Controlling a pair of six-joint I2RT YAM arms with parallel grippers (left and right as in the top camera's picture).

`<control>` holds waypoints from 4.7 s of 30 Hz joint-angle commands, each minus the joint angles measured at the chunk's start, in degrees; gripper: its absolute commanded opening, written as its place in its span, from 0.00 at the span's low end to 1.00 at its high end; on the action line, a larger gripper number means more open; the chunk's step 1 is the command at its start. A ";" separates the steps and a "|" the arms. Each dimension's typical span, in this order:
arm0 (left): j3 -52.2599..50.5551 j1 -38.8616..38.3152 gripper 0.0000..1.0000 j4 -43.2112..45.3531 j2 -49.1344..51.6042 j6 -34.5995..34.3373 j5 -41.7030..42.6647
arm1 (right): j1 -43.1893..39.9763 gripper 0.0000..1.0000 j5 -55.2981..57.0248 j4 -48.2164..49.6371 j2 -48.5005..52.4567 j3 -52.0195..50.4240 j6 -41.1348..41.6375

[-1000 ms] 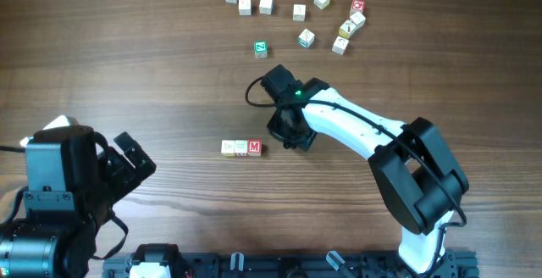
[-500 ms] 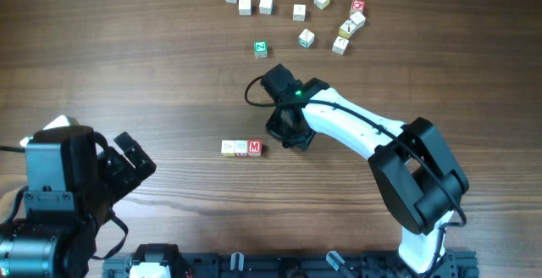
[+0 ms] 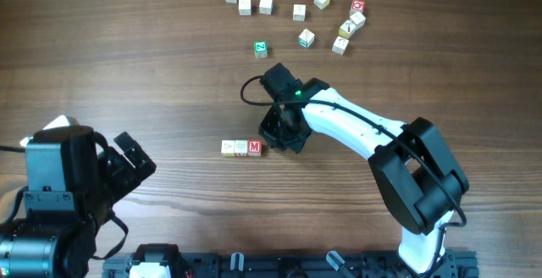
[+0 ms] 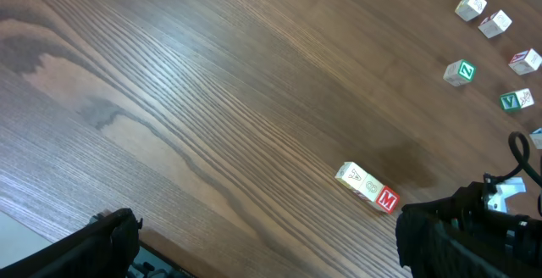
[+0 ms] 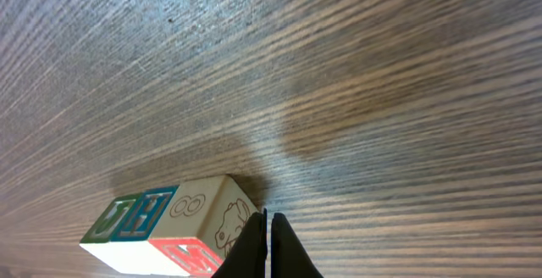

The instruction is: Form a horizontal line

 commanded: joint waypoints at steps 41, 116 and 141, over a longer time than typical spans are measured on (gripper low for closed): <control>0.17 0.37 1.00 0.07 -0.09 0.07 0.50 | 1.11 0.05 -2.91 2.64 0.98 -0.44 1.07; 0.17 0.37 1.00 0.07 -0.09 0.07 0.50 | -2.69 0.04 45.53 -10.05 -28.85 -0.48 -13.07; 0.17 0.37 1.00 0.07 -0.09 0.07 0.50 | -22.32 0.27 55.98 -9.62 -74.49 -0.09 -35.63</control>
